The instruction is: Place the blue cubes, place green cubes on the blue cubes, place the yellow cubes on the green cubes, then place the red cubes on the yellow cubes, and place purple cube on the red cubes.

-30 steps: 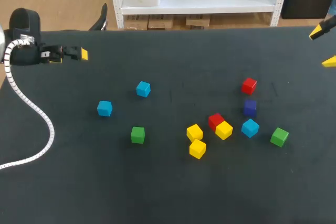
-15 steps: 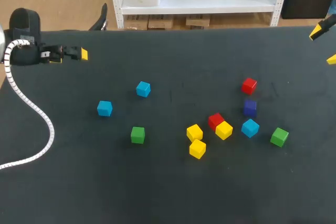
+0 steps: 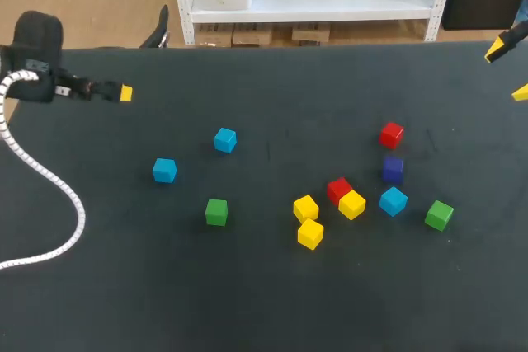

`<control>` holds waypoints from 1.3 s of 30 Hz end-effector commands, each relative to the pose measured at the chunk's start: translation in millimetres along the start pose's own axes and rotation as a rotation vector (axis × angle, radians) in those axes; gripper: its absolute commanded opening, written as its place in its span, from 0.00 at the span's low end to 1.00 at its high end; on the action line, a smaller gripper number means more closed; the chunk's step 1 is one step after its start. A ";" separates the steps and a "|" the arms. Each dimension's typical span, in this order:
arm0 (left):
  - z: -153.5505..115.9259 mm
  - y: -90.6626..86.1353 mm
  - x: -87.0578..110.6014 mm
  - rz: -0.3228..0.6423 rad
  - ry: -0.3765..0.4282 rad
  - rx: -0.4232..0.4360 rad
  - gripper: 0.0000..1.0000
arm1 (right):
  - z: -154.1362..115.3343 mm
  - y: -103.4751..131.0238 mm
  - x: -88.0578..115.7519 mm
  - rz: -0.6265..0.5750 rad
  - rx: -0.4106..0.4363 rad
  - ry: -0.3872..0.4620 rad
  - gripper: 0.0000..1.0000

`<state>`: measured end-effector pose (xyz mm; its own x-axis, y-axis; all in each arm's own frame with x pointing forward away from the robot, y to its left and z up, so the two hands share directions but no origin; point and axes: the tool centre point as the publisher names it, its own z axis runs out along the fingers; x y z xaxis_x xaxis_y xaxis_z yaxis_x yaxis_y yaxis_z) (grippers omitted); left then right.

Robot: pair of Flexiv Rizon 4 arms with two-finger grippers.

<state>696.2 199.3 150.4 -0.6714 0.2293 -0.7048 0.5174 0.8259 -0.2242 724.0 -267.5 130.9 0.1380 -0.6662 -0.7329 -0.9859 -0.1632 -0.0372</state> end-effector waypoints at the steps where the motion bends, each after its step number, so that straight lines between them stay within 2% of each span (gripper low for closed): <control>1: -14.9 5.8 -7.6 0.479 0.090 0.174 1.00 | 0.4 1.9 -0.8 -0.001 0.005 0.001 1.00; 4: -21.9 -1.4 -3.6 0.767 0.160 0.284 1.00 | 0.4 1.9 -0.8 -0.001 0.005 0.001 1.00; 5: -26.7 -5.3 -0.5 0.851 0.179 0.353 1.00 | 0.4 1.9 -0.8 -0.001 0.005 0.001 1.00; 6: -30.8 -7.6 1.3 0.894 0.187 0.394 1.00 | 0.4 1.9 -0.8 -0.001 0.005 0.001 1.00; 21: -30.8 -7.6 1.3 0.894 0.187 0.394 1.00 | 0.4 1.9 -0.8 -0.001 0.005 0.001 1.00; 24: -21.0 -5.8 0.7 1.009 0.300 0.416 1.00 | 0.4 1.9 -0.8 -0.001 0.005 0.001 1.00; 30: 7.5 -17.7 -18.0 1.186 0.412 0.492 1.00 | 0.4 1.9 -0.8 -0.001 0.005 0.001 1.00; 34: 31.2 -26.6 -25.6 1.231 0.461 0.538 1.00 | 0.4 1.9 -0.8 -0.001 0.005 0.001 1.00; 39: 56.2 -36.5 -26.0 1.276 0.505 0.604 1.00 | 0.4 1.9 -0.8 -0.001 0.005 0.001 1.00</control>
<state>701.9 150.8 147.7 0.2300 0.8625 -0.4507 0.9567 -0.1156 0.2671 723.3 -267.2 131.2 0.1381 -0.6670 -0.7322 -0.9860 -0.1620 -0.0384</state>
